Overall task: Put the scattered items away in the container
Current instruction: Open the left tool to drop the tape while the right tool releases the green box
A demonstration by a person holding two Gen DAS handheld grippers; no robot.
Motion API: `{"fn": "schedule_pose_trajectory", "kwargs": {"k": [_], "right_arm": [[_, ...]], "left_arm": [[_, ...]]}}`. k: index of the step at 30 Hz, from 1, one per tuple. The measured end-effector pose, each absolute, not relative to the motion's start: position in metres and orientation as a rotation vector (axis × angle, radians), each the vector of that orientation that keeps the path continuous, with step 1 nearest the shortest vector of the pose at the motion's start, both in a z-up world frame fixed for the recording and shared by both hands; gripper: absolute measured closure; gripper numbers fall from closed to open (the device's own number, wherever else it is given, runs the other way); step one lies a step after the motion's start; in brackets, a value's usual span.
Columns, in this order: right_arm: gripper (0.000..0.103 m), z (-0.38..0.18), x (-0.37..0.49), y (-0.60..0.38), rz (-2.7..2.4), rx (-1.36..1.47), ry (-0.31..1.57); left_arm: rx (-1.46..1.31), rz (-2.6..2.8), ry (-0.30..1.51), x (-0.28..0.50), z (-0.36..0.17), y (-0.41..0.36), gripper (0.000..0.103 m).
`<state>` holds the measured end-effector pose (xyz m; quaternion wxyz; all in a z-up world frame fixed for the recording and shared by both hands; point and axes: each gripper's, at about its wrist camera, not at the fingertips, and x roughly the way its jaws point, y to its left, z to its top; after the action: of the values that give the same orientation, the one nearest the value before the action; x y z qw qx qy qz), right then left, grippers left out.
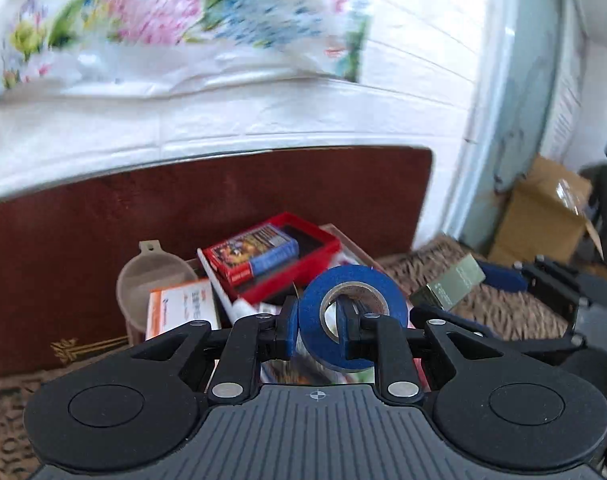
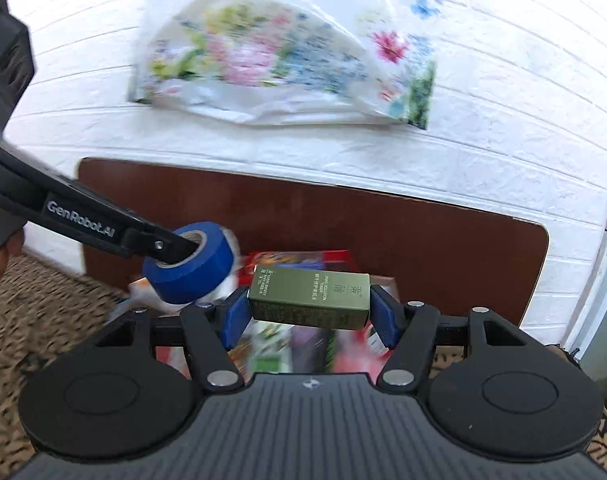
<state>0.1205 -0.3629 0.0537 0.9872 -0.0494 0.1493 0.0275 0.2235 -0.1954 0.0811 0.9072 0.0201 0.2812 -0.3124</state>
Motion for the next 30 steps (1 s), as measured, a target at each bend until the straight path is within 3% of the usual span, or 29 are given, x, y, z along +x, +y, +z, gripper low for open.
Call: {"fn": "schedule_pose_trajectory", "kwargs": {"k": [12, 14, 15, 16, 17, 25, 30], "right_arm": [[0.034, 0.032, 0.212, -0.390, 0.093, -0.047, 0.367], [0.026, 0.031, 0.217, -0.386, 0.110, -0.057, 0.377], [0.019, 0.029, 0.218, -0.385, 0.096, -0.071, 0.374], [0.016, 0.029, 0.216, -0.384, 0.083, -0.084, 0.359], [0.015, 0.028, 0.213, -0.385, 0.071, -0.092, 0.347], [0.001, 0.037, 0.180, -0.402, 0.036, -0.048, 0.319], [0.001, 0.040, 0.157, -0.399, 0.057, -0.030, 0.372]], "left_arm": [[-0.022, -0.596, 0.582, 0.286, 0.065, -0.224, 0.083], [-0.040, -0.594, 0.561, 0.288, 0.064, -0.223, 0.044], [-0.042, -0.588, 0.554, 0.289, 0.064, -0.223, 0.032], [-0.041, -0.586, 0.540, 0.288, 0.065, -0.222, 0.009], [-0.034, -0.575, 0.517, 0.284, 0.066, -0.220, 0.001], [-0.028, -0.497, 0.450, 0.256, 0.074, -0.202, 0.000], [-0.026, -0.440, 0.478, 0.228, 0.067, -0.191, 0.000]]}}
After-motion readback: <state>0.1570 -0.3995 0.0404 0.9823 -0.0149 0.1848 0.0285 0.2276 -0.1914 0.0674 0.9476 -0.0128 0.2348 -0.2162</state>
